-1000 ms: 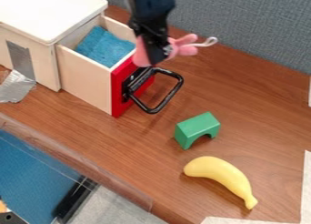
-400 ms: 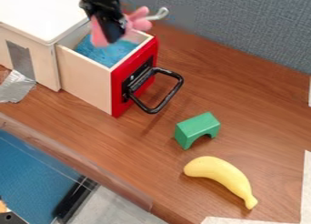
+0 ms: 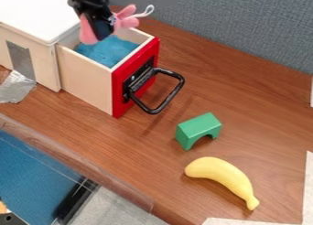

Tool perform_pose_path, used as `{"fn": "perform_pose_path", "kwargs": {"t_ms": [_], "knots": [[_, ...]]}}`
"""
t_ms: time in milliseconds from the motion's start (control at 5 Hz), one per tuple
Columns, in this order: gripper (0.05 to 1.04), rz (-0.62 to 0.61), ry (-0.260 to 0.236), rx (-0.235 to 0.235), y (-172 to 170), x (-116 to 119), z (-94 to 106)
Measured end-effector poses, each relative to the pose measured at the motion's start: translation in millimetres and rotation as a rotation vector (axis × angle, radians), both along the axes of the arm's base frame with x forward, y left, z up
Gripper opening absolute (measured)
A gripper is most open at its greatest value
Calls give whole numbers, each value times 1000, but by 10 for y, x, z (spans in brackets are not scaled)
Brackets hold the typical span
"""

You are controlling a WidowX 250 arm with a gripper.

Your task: Put the pink object in the drawer

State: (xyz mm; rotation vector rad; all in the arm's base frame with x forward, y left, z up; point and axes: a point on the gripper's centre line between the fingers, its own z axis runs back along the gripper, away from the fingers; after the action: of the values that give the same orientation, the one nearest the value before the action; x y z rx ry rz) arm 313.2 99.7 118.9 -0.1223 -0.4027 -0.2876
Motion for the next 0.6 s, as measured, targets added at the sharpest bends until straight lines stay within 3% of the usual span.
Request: {"fn": "perform_pose_path", "kwargs": {"t_ms": [400,600], "knots": [[347,-18,27,12,55,61,-200],[650,-34,41,22,45,68,-228]]}}
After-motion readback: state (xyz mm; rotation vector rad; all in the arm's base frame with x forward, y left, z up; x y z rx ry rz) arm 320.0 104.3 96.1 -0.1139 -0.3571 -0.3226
